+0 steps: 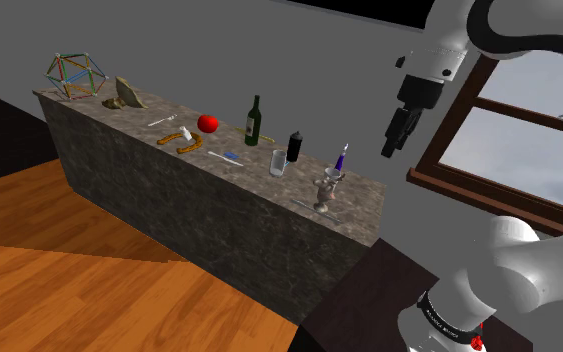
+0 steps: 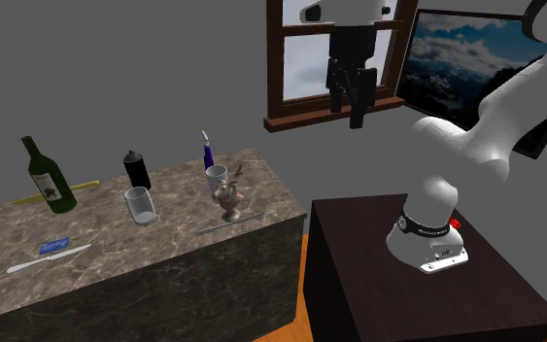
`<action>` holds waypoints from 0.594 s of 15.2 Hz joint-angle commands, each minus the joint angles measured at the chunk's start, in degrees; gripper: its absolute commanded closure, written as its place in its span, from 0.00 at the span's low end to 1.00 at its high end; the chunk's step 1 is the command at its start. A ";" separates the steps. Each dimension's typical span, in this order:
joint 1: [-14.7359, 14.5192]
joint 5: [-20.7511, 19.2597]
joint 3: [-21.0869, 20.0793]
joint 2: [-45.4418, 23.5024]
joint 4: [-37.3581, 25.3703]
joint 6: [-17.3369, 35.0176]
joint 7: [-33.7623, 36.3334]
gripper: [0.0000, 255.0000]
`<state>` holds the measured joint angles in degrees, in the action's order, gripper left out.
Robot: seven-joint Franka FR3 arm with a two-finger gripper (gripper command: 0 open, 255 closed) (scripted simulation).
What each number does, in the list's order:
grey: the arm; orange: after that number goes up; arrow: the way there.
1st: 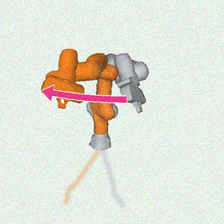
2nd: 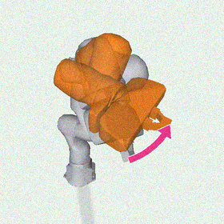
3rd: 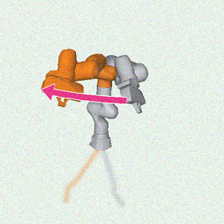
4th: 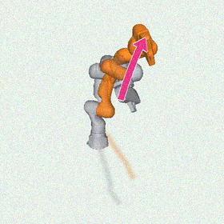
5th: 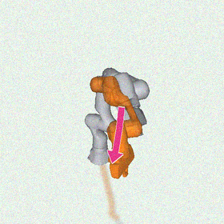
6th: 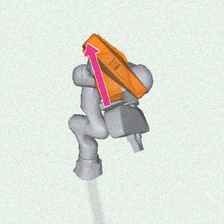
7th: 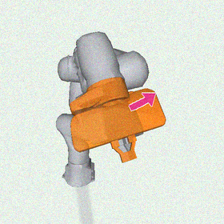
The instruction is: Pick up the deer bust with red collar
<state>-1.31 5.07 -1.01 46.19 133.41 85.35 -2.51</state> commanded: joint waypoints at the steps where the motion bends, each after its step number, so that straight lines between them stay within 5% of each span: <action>1: 0.00 0.00 0.00 0.00 0.00 0.00 0.00 0.00; 9: 1.75 -5.74 6.07 -6.99 5.67 11.87 -9.53 0.00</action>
<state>0.22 0.04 4.25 40.44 139.10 95.96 -10.79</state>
